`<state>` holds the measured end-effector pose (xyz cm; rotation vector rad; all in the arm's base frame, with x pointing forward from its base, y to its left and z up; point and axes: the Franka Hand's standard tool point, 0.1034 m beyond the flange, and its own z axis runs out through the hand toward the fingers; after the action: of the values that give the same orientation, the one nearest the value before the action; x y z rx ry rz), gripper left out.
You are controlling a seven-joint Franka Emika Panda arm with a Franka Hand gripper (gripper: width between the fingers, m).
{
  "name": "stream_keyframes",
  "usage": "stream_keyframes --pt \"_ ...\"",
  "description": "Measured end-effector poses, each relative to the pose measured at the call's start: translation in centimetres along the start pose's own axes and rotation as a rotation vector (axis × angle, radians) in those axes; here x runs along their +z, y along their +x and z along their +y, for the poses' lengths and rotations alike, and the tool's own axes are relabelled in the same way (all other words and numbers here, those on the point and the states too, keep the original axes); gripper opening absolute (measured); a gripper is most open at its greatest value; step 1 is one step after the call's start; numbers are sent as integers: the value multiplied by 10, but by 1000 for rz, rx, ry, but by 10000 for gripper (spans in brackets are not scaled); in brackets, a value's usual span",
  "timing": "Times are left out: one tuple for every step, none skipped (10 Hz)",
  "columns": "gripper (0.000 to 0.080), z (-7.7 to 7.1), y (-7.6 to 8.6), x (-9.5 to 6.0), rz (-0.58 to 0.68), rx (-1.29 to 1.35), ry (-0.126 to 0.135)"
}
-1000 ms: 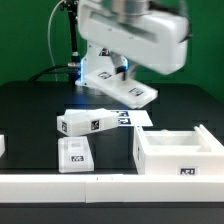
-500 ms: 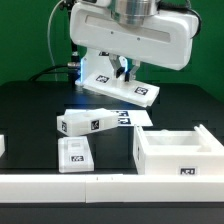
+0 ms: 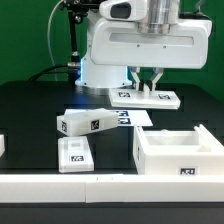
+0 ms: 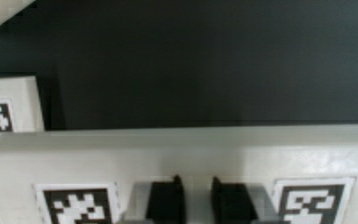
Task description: Assemble cabinet
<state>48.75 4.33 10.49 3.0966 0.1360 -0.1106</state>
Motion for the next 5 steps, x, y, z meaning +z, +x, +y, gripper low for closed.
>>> stream_keyframes --pt "67 0 -1 1 1 -101 -1" --pt "67 1 1 3 46 -261 -12" --pt "67 -2 -1 7 92 -450 -34" --pt "67 -12 -2 11 134 -621 -60" --pt "67 -17 -3 12 142 -711 -69"
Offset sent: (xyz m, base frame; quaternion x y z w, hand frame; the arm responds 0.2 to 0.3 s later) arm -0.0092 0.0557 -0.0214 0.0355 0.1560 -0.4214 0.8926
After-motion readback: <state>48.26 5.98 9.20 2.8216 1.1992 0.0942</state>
